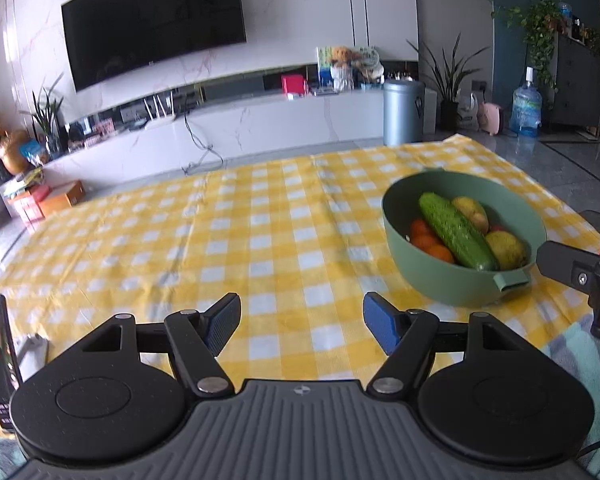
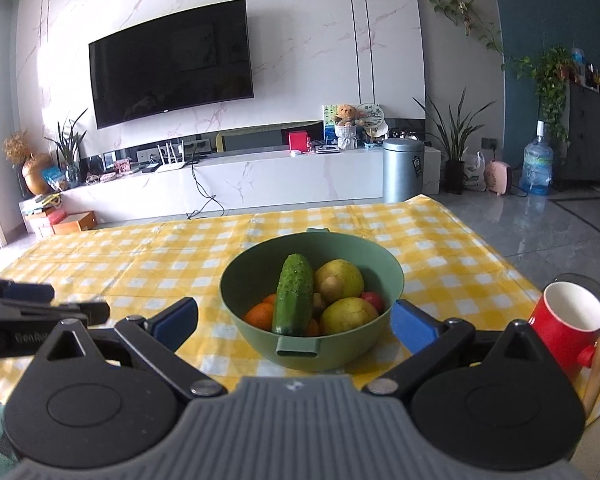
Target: Organize fruits
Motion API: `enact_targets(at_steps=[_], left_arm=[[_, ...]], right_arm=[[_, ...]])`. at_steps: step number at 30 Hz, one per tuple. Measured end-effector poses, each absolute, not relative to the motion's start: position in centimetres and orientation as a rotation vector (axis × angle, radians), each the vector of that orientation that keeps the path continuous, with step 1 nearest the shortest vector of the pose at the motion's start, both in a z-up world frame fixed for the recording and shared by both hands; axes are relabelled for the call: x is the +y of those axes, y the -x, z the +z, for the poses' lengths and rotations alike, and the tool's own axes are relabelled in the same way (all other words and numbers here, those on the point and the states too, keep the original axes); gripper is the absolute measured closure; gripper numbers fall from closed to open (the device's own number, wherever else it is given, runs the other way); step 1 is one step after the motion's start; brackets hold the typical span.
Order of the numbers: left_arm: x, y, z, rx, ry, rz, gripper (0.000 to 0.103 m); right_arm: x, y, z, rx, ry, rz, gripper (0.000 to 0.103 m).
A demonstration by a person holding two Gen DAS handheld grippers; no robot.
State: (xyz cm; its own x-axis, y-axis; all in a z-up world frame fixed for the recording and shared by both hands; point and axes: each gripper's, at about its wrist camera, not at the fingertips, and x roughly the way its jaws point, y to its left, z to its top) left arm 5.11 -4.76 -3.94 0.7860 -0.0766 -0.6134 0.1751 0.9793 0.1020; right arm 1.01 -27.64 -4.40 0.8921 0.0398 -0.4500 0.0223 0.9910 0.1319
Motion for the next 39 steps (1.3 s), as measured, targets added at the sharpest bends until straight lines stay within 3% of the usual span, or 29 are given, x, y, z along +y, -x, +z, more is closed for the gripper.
enact_targets(at_steps=[39], left_arm=[[-4.5, -5.8, -5.6, 0.737, -0.157, -0.105, 0.02]], right_arm=[[-26.8, -2.1, -5.7, 0.537, -0.092, -0.011, 0.004]])
